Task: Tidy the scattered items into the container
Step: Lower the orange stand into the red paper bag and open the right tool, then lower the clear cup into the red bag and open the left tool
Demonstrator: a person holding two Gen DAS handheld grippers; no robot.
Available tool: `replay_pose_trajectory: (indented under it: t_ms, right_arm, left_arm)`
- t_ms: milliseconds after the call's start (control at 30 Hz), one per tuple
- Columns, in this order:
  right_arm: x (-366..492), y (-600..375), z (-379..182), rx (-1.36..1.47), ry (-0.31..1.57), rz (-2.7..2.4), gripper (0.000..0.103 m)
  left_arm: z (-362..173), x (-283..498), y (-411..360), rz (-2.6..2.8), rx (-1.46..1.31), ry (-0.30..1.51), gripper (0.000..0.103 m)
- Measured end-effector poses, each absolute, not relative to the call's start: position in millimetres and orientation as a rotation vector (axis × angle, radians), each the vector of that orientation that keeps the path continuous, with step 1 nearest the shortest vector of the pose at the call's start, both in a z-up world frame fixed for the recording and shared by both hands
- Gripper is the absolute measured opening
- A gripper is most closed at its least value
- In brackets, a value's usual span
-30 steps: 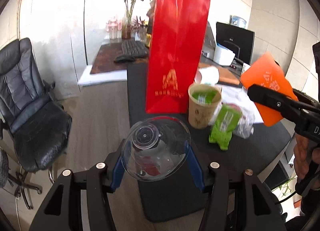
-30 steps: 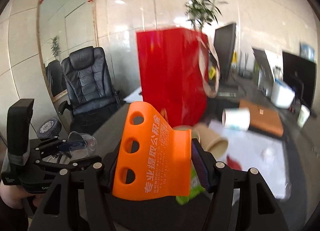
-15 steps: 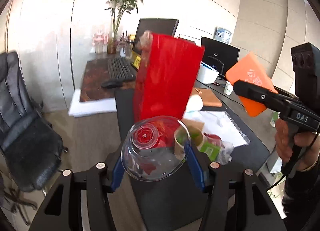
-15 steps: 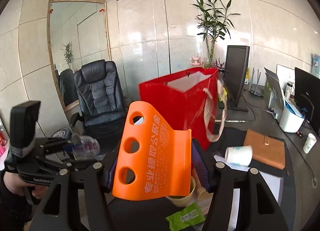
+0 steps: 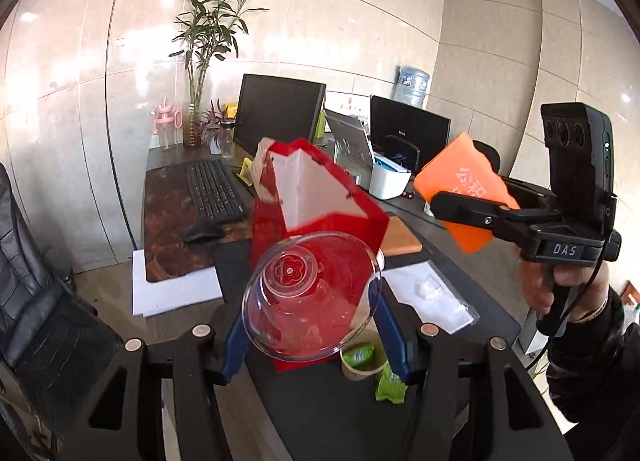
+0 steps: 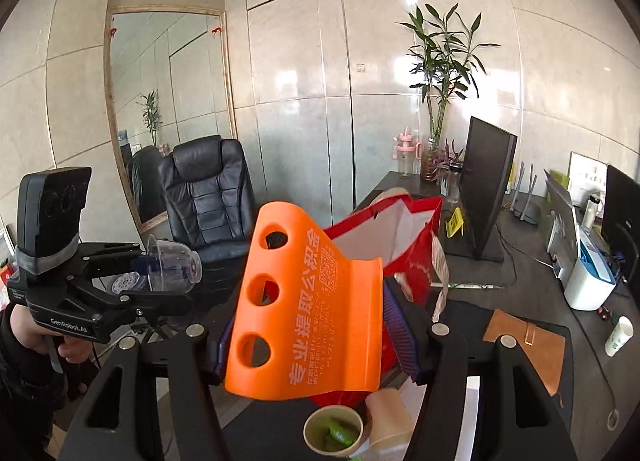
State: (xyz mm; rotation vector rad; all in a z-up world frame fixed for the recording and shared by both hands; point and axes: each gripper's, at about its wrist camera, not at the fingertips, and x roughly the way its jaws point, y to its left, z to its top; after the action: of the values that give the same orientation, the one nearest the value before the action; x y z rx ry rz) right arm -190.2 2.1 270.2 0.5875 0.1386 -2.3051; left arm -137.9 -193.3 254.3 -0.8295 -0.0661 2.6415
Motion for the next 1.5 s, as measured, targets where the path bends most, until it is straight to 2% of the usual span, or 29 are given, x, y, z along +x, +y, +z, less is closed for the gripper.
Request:
replay_pose_trajectory:
  t_ms: [667,1200,1233,1267,1300,1333,1467,1500]
  right_arm:
    - [-334,-22,272,0.681,-0.042,-2.333,0.067]
    - [-370,-46,234,0.789,0.067,-2.27,0.067]
    - [-370,-45,233,0.79,0.077,-2.279,0.067]
    - [-370,-44,233,0.79,0.083,-2.283,0.067]
    - [-370,-44,233,0.79,0.084,-2.283,0.067]
    - [-371,-42,233,0.793,0.076,-2.282,0.069]
    - [-373,-37,234,0.793,0.042,-2.28,0.071]
    - [-373,-37,234,0.792,0.046,-2.28,0.074]
  left_arm:
    - [273,-248,-155,2.548,-0.85,-0.049,0.061]
    - [239,-276,-129,2.503,-0.955,0.045,0.061]
    - [239,-276,-129,2.507,-0.957,0.048,0.062]
    - [239,-275,-128,2.505,-0.96,0.046,0.068]
    - [240,-275,-128,2.495,-0.96,0.038,0.082]
    - [239,-275,-128,2.486,-0.962,0.029,0.089]
    - [238,-273,-129,2.502,-0.955,0.017,0.091]
    - [238,-273,-130,2.507,-0.957,0.014,0.091]
